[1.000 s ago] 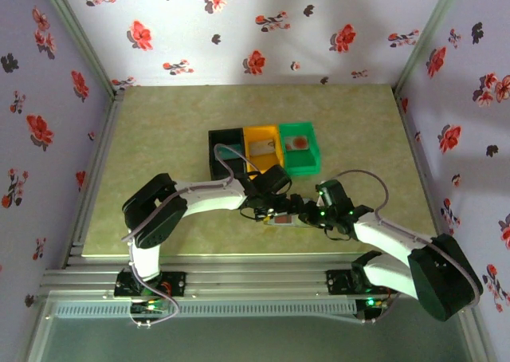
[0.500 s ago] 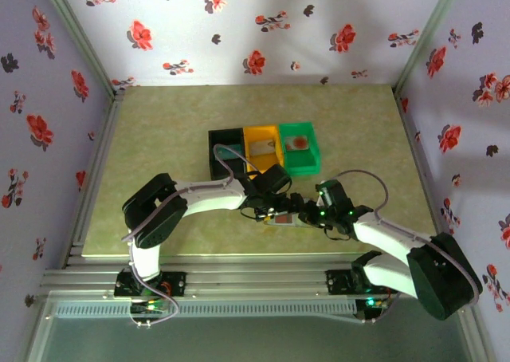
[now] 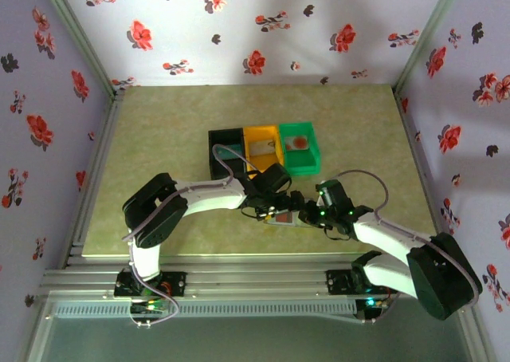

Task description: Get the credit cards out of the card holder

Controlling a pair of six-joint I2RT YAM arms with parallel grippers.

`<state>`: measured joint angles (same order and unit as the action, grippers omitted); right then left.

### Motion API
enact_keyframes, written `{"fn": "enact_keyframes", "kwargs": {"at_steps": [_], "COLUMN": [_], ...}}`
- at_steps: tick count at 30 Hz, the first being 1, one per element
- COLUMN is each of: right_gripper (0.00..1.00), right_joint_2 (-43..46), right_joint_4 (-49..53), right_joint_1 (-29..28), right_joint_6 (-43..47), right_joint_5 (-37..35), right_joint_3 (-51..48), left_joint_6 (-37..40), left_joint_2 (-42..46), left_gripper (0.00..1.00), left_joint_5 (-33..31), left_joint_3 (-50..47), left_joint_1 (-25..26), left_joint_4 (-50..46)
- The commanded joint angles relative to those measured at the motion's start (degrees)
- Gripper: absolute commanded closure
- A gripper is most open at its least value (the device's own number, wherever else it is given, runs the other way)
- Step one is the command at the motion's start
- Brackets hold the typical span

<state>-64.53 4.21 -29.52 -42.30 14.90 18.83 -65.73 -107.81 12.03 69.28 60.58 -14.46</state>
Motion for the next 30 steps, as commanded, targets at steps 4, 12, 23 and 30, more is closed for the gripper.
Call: {"fn": "enact_keyframes", "kwargs": {"at_steps": [4, 12, 23, 30], "right_gripper": [0.79, 0.81, 0.82, 0.82], "right_joint_2": [-1.46, -1.3, -0.86, -0.56], "right_joint_4": [0.69, 0.8, 1.16, 1.39], "right_joint_1": [-0.45, -0.45, -0.43, -0.45], "right_joint_6": [-0.5, -0.5, -0.5, -0.61], "right_joint_5": [0.4, 0.4, 0.31, 0.4], "right_joint_3": [-1.52, -1.52, -1.52, -1.6], "left_joint_6": [-0.71, -0.27, -0.1, -0.35], "left_joint_2": [0.56, 1.9, 3.51, 4.38], "left_gripper": [0.0, 0.07, 0.17, 0.23], "left_joint_5": [4.8, 4.3, 3.19, 2.94], "left_joint_3": [1.61, 1.3, 0.77, 0.76], "left_joint_1": [1.56, 1.64, 1.74, 1.9], "left_joint_4": [11.21, 11.29, 10.77, 11.82]}}
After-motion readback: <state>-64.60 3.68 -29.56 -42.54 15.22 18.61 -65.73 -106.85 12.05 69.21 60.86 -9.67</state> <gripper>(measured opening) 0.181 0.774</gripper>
